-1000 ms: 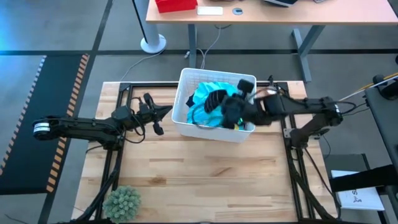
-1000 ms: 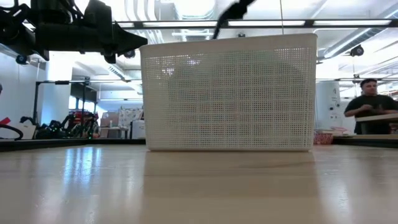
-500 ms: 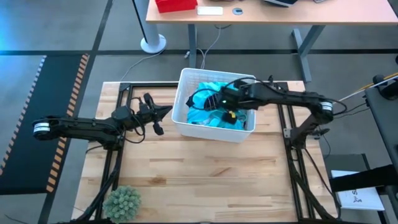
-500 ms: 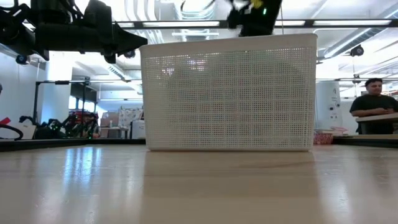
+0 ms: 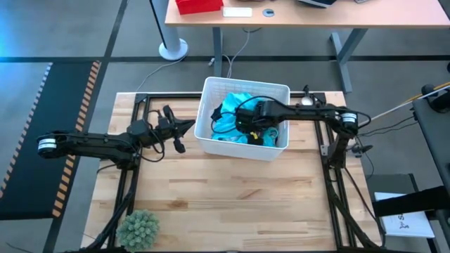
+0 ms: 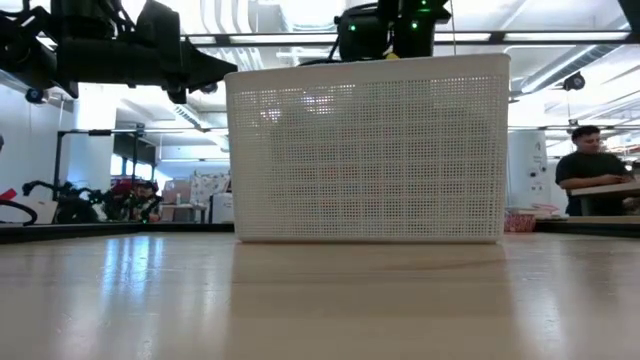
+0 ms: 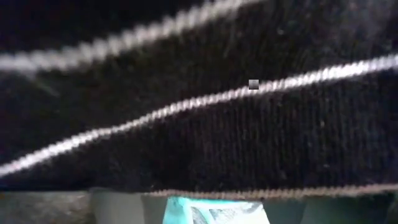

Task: Sort clothes
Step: Put the black socks into the white bin

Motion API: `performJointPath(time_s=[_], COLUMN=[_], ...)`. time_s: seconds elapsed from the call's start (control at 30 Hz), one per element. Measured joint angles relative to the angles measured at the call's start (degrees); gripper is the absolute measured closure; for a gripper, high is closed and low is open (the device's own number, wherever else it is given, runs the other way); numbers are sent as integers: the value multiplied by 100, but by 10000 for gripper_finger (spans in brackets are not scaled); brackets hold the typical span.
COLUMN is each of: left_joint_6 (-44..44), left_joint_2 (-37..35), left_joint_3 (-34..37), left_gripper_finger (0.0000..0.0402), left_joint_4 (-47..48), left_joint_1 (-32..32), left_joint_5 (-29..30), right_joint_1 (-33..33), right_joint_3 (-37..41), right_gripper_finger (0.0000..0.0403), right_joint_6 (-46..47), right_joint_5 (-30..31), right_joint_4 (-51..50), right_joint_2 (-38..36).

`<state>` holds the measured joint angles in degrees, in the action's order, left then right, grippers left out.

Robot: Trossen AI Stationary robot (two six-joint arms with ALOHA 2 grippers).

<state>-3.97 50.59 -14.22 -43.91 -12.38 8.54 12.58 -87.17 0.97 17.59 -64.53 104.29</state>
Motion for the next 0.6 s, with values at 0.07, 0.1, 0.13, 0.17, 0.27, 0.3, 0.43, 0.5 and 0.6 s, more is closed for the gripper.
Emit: performJointPath(time_s=[0.07,0.1,0.13,0.17,0.27,0.3,0.43,0.5,0.6], left_joint_6=[0,0,0,0,0,0,0,0,0], left_joint_2=[0,1,0,0,0,0,0,1,1], left_joint_3=[0,0,0,0,0,0,0,0,0], left_gripper_finger=[402,402,402,402,402,402,402,402,402], left_joint_4=[-1,-5,-3,-4,-5,-7,-9,-5,-8], left_joint_1=[2,1,0,1,2,0,1,2,1], left_joint_5=[0,0,0,0,0,0,2,2,2], right_joint_1=[-1,-2,-3,-4,-9,-14,-17,-20,-17], right_joint_3=[-6,-25,-57,-103,-272,-333,-545,-656,-912], right_gripper_finger=[204,199,194,190,180,178,171,168,163], right_joint_6=[-18,-14,-9,-9,-7,-3,5,9,48], right_joint_5=[-12,-27,-47,-70,-114,-117,-125,-117,-110], right_joint_4=[-30,-84,-163,-254,-489,-544,-614,-670,-912], right_joint_2=[-19,-41,-72,-99,-237,-290,-564,-682,-859])
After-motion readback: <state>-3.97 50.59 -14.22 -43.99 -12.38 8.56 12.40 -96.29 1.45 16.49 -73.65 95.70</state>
